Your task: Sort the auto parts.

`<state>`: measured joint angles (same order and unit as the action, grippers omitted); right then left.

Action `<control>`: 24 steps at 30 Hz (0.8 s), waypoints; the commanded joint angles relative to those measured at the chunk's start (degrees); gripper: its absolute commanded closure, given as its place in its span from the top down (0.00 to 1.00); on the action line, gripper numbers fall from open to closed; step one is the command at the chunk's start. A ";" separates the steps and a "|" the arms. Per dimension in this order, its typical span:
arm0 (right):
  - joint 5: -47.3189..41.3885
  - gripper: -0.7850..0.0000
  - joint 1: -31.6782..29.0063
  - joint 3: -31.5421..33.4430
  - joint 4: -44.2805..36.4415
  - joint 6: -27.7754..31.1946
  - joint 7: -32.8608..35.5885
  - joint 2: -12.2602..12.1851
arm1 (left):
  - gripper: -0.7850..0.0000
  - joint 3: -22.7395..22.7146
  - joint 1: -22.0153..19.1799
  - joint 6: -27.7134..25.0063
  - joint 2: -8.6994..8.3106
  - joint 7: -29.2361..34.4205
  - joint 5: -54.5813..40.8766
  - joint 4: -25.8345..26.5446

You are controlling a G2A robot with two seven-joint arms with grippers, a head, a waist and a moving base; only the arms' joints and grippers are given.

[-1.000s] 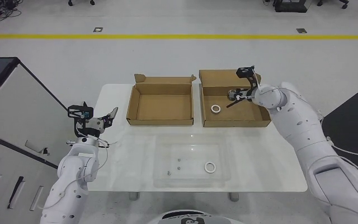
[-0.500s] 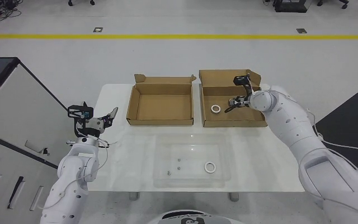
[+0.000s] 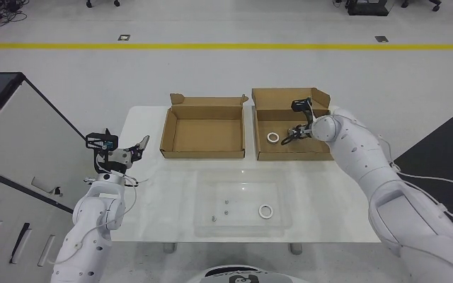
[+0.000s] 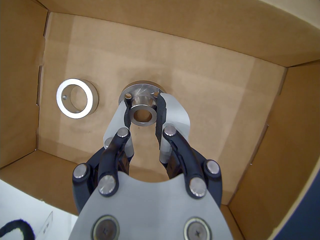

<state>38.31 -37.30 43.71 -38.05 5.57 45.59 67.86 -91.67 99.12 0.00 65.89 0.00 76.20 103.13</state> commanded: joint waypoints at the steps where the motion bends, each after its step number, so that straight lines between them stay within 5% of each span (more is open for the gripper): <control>1: 0.15 0.00 0.26 -0.18 0.82 0.07 -0.13 0.28 | 1.00 0.00 0.00 0.00 0.00 0.00 0.00 0.00; 4: 0.65 0.00 0.61 -0.56 2.01 0.13 -0.21 0.75 | 1.00 0.00 0.00 0.00 0.00 0.00 0.00 0.00; 9: 0.46 0.64 1.02 -0.46 3.30 0.89 -1.58 1.33 | 1.00 0.00 0.00 0.00 0.00 0.00 0.00 0.00; 12: 0.36 0.70 1.16 -0.18 3.68 1.58 -2.38 1.51 | 1.00 0.00 0.00 0.00 0.00 0.00 0.00 0.00; 15: 0.16 0.96 1.47 0.43 3.45 2.45 -3.31 1.50 | 1.00 0.00 0.00 0.00 0.00 0.00 0.00 0.00; 24: -2.20 1.00 0.09 6.93 -5.20 6.08 -3.01 -1.36 | 1.00 0.00 0.00 0.00 0.00 0.00 0.00 0.00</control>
<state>36.46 -36.66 49.51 -41.57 11.35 42.22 67.02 -91.67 99.12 0.00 65.89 0.00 76.20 103.13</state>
